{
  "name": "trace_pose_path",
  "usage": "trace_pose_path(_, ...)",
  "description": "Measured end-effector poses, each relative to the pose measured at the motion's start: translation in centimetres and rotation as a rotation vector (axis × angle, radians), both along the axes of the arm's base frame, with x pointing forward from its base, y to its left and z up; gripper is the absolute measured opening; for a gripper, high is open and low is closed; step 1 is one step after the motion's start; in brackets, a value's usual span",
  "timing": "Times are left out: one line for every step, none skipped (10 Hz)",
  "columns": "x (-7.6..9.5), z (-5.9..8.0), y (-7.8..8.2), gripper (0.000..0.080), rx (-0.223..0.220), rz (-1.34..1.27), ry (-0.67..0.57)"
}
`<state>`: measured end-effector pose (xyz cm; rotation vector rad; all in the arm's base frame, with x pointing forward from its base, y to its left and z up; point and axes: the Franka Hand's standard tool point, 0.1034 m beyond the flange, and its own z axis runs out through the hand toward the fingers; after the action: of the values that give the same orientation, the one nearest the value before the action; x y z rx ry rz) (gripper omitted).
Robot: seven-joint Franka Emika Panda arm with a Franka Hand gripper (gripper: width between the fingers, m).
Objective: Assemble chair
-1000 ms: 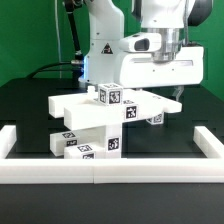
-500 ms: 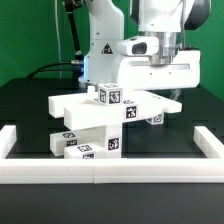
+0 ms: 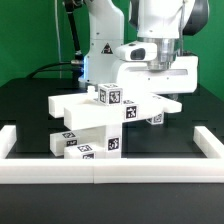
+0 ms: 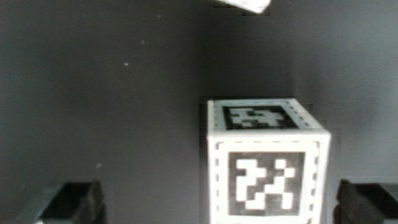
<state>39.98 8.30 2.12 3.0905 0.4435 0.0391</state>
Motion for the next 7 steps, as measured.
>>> trace_pose_path(0.00,0.00,0.00,0.0649,0.000,0.000,0.000)
trace_pose_path(-0.01,-0.01,-0.02,0.0649,0.000,0.000,0.000)
trace_pose_path(-0.08,-0.10,-0.09,0.0649,-0.001,-0.001,0.002)
trace_pose_path(-0.12,-0.16,-0.09,0.0649,-0.002,-0.001,0.004)
trace_pose_path(-0.15,-0.21,0.04,0.0649,-0.002,-0.004,0.004)
trace_pose_path(-0.16,-0.24,0.22,0.0649,-0.002,-0.007,0.005)
trace_pose_path(-0.13,-0.22,0.37,0.0649,-0.001,-0.008,0.004)
